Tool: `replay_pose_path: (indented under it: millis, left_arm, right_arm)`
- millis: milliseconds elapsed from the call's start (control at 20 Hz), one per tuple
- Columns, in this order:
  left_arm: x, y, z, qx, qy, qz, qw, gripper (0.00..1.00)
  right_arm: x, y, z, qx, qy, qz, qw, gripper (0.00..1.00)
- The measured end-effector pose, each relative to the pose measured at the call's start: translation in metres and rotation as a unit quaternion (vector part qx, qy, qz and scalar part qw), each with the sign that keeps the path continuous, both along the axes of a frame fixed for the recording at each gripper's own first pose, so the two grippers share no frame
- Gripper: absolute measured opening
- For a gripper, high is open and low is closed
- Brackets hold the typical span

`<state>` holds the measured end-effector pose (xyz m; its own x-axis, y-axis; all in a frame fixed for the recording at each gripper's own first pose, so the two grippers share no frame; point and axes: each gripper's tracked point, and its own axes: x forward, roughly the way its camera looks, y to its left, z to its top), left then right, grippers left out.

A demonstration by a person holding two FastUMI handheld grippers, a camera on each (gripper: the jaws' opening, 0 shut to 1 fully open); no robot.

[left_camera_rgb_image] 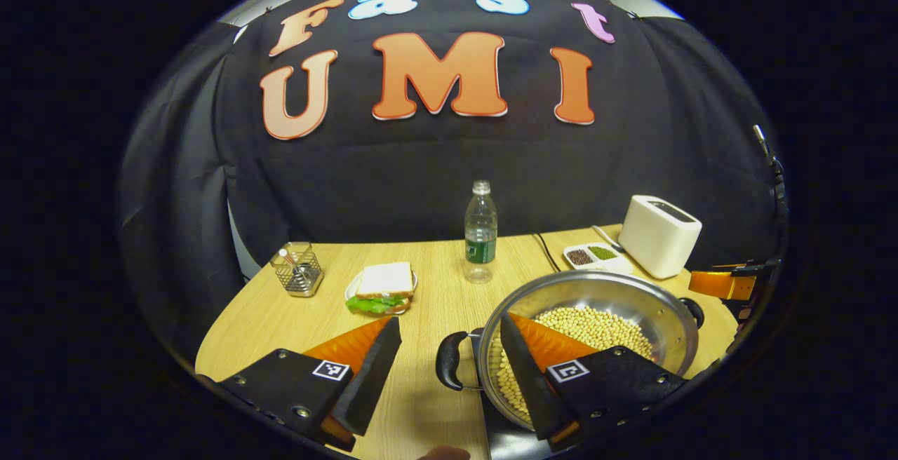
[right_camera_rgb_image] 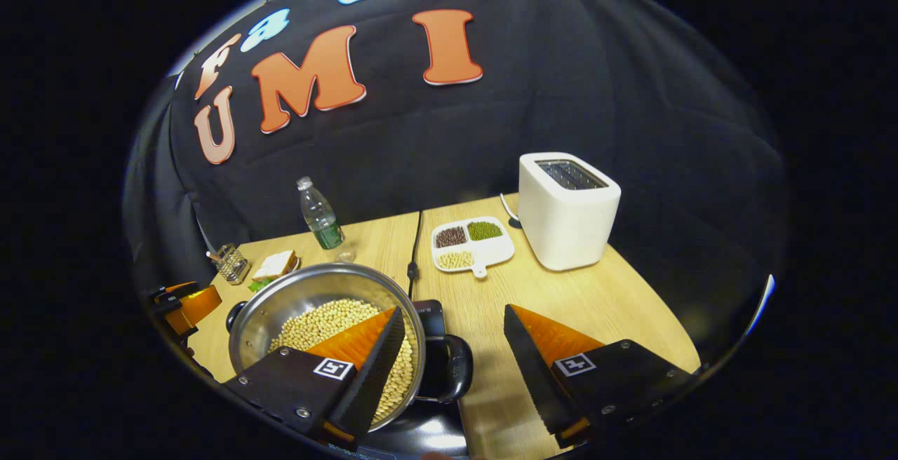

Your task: First push the handle of the pot to place it horizontally, then grasp the pot with both hands and set it on the induction cooktop.

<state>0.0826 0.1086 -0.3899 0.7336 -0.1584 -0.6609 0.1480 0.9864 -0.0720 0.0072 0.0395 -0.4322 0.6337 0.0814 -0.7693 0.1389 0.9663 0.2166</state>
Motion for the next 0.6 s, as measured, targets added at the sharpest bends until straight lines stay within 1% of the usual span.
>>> replay_pose_path:
  millis: [200, 250, 300, 350, 450, 500, 550, 600]
  left_arm:
    - [0.009, 0.019, 0.071, -0.012, -0.059, 0.011, 0.998, 0.86]
    - [0.008, 0.017, 0.087, -0.031, -0.064, 0.005, 0.997, 0.86]
    - [0.0, 0.007, 0.103, -0.063, -0.056, -0.009, 0.996, 0.86]
    - [-0.004, 0.004, 0.116, -0.081, -0.053, -0.015, 0.995, 0.84]
    - [-0.005, 0.025, 0.15, -0.085, -0.066, -0.005, 0.994, 0.84]
    - [-0.005, 0.035, 0.166, -0.089, -0.075, 0.003, 0.993, 0.84]
    - [-0.005, 0.044, 0.183, -0.095, -0.083, 0.012, 0.992, 0.84]
    - [-0.005, 0.053, 0.201, -0.099, -0.094, 0.02, 0.99, 0.84]
  right_arm:
    - [0.015, -0.004, 0.063, -0.013, -0.068, 0.011, 0.998, 0.91]
    - [0.018, -0.005, 0.08, -0.016, -0.086, 0.015, 0.996, 0.92]
    - [0.02, -0.005, 0.097, -0.015, -0.105, 0.021, 0.994, 0.93]
    - [0.02, -0.005, 0.115, -0.013, -0.122, 0.027, 0.992, 0.94]
    - [0.022, -0.009, 0.147, -0.016, -0.152, 0.031, 0.988, 0.94]
    - [0.023, -0.012, 0.161, -0.022, -0.164, 0.033, 0.986, 0.99]
    - [0.023, -0.016, 0.175, -0.026, -0.177, 0.035, 0.983, 0.93]
    - [0.024, -0.017, 0.191, -0.025, -0.189, 0.038, 0.981, 0.93]
